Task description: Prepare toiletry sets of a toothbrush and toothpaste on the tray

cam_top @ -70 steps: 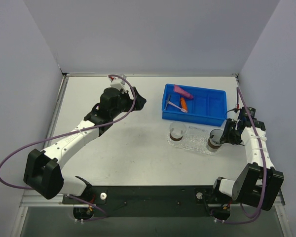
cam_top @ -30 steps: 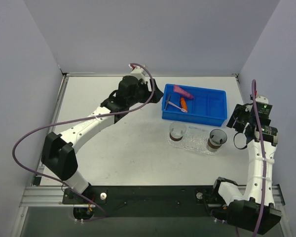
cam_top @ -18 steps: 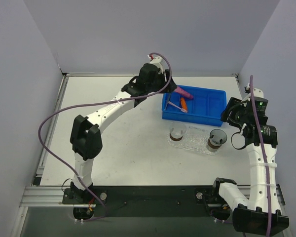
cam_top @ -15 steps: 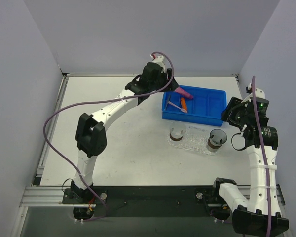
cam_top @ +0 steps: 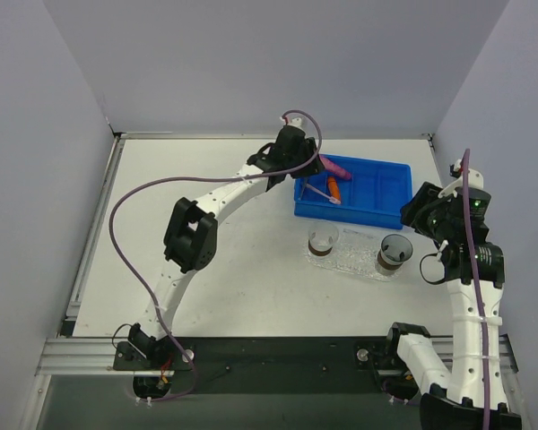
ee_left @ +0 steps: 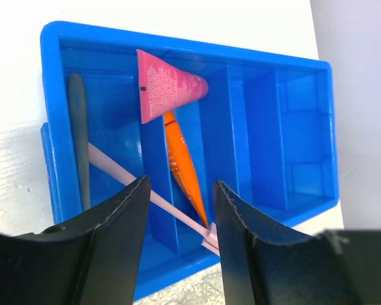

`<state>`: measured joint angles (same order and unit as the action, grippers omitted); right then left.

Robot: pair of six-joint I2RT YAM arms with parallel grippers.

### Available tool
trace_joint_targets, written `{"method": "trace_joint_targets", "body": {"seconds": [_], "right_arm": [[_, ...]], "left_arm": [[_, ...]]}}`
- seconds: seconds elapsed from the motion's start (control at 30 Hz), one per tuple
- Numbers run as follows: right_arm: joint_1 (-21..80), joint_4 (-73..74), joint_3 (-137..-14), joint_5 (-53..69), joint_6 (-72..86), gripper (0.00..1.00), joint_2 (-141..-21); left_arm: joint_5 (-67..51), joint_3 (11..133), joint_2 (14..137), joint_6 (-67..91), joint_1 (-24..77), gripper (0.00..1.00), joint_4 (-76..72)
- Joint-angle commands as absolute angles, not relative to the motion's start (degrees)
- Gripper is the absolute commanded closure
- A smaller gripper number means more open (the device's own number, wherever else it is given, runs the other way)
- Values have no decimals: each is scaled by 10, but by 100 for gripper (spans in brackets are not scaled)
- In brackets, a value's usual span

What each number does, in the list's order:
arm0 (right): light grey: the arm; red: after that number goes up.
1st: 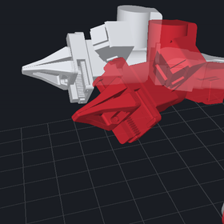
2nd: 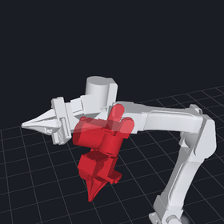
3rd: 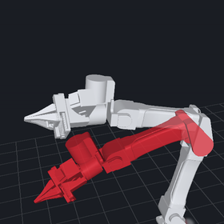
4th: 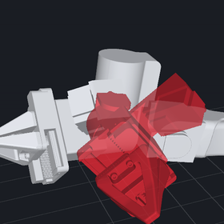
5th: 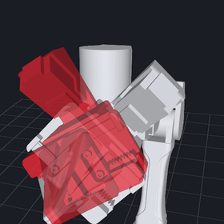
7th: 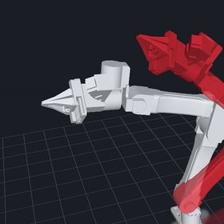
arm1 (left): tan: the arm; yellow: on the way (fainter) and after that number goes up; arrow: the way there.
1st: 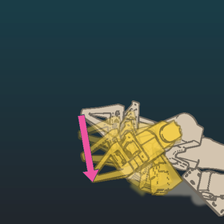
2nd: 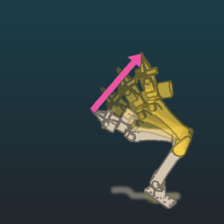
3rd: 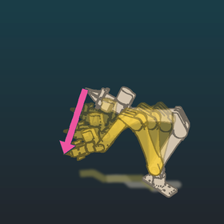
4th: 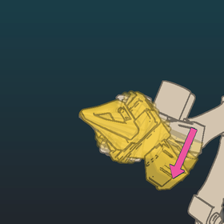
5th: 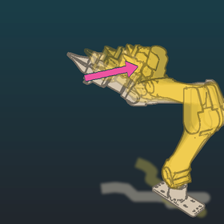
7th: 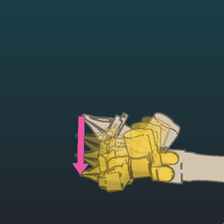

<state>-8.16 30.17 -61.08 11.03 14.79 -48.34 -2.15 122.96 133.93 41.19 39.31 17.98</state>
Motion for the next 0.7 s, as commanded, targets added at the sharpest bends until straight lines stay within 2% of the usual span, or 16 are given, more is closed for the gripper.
{"method": "trace_joint_targets", "body": {"seconds": [0.0,0.27,0.67], "right_arm": [[-77,281,-600,117,157,52,-469],[-78,280,-597,114,157,52,-468],[-77,280,-580,111,158,52,-472]], "left_arm": [[-4,1281,1361,417,396,46,184],[27,1306,1400,414,397,46,180],[-15,1317,1438,438,384,45,94]]}}
